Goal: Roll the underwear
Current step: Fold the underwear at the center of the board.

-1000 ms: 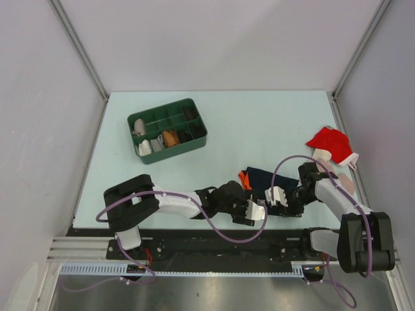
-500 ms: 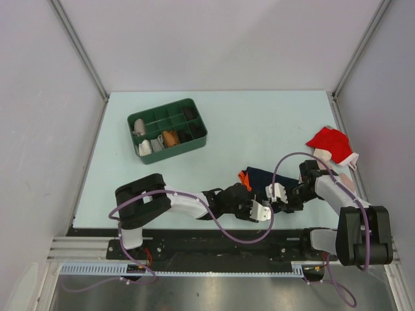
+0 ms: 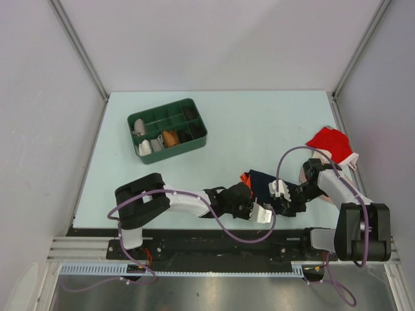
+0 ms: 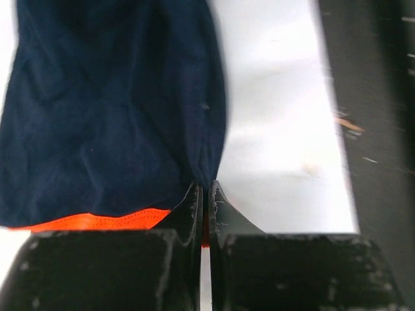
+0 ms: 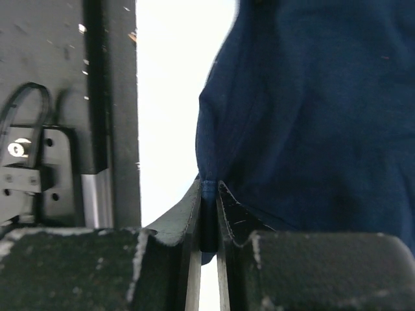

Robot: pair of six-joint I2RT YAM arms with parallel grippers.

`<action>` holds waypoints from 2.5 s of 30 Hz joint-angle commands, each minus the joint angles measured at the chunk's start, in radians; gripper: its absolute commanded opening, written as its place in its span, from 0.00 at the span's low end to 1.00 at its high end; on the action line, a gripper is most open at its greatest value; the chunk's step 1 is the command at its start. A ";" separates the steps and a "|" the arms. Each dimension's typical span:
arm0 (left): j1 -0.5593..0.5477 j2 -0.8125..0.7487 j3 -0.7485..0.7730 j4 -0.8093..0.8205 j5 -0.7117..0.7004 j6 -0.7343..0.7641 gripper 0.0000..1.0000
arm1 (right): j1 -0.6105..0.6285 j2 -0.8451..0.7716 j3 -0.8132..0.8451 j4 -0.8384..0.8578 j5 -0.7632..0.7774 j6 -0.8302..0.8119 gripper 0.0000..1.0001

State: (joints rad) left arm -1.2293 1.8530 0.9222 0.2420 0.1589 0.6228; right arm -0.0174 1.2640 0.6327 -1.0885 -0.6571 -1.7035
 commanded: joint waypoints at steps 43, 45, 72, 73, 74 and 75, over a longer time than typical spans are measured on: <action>0.335 -0.100 0.231 -0.327 0.709 -0.360 0.51 | -0.010 0.239 0.243 -0.137 -0.052 0.182 0.12; 0.372 -0.143 0.207 -0.276 0.705 -0.402 0.54 | -0.012 0.241 0.240 -0.140 -0.053 0.177 0.12; 0.375 0.219 0.311 -0.184 0.590 -0.647 0.15 | -0.019 0.212 0.245 -0.177 -0.110 0.142 0.11; 0.373 0.222 0.296 -0.196 0.576 -0.643 0.14 | -0.019 0.212 0.248 -0.180 -0.114 0.142 0.11; 0.373 0.222 0.287 -0.198 0.573 -0.640 0.14 | -0.021 0.215 0.258 -0.185 -0.122 0.143 0.11; 0.373 0.222 0.279 -0.199 0.567 -0.635 0.14 | -0.026 0.218 0.266 -0.185 -0.134 0.153 0.11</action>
State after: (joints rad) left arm -0.8577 2.0663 1.2331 0.0795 0.7677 -0.0578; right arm -0.0315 1.5013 0.8742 -1.2388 -0.7277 -1.5383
